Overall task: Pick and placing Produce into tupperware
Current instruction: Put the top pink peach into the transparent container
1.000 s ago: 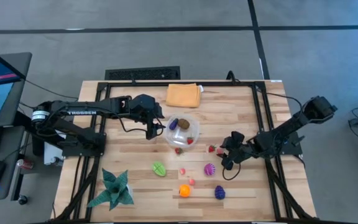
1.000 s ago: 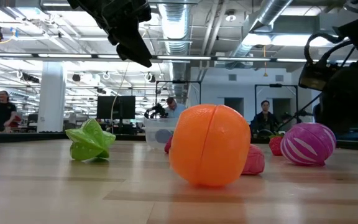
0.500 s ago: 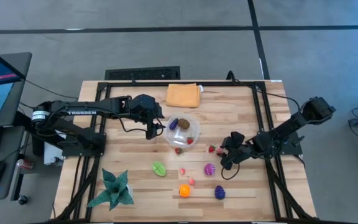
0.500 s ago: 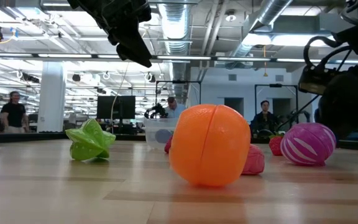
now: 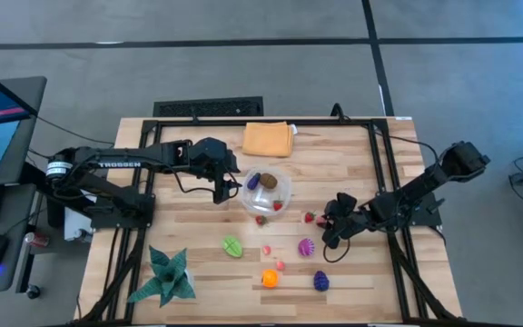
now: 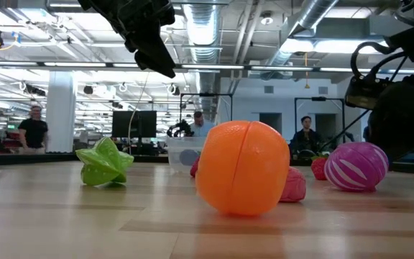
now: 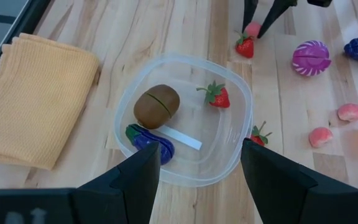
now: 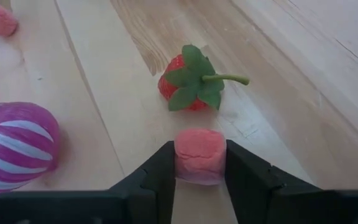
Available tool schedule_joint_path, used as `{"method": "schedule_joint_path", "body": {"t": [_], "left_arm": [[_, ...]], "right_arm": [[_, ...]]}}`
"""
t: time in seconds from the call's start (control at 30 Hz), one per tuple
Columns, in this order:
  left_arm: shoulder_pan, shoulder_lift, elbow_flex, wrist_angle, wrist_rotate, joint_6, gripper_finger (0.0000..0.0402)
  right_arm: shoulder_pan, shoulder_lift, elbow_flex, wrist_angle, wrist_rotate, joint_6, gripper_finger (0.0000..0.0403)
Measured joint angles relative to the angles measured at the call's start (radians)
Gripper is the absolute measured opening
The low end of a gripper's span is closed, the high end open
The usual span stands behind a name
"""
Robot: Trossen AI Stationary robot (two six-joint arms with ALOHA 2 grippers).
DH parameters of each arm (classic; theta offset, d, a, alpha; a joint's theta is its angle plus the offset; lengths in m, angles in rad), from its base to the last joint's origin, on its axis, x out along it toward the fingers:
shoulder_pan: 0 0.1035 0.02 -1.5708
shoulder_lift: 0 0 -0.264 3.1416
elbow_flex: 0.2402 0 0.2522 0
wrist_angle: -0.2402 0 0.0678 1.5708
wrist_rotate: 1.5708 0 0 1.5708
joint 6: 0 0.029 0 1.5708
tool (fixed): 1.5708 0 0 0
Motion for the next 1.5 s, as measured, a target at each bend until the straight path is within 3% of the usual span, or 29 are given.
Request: {"method": "schedule_joint_path", "body": {"t": [0.4, 0.9, 1.2, 1.5], "left_arm": [[0.0, 0.0, 0.0, 0.0, 0.0, 0.003, 0.0212], [0.0, 0.0, 0.0, 0.0, -0.006, 0.014, 0.0212], [0.0, 0.0, 0.0, 0.001, -0.007, 0.016, 0.0212], [0.0, 0.0, 0.0, 0.002, -0.007, 0.016, 0.0212]], "right_arm": [[0.0, -0.013, 0.0, 0.001, 0.006, 0.013, 0.015], [0.0, -0.22, 0.0, -0.076, 0.003, 0.001, 0.0145], [-0.059, -0.357, 0.022, -0.089, 0.012, -0.092, 0.0143], [-0.159, -0.364, 0.116, -0.086, -0.011, -0.279, 0.0142]]}}
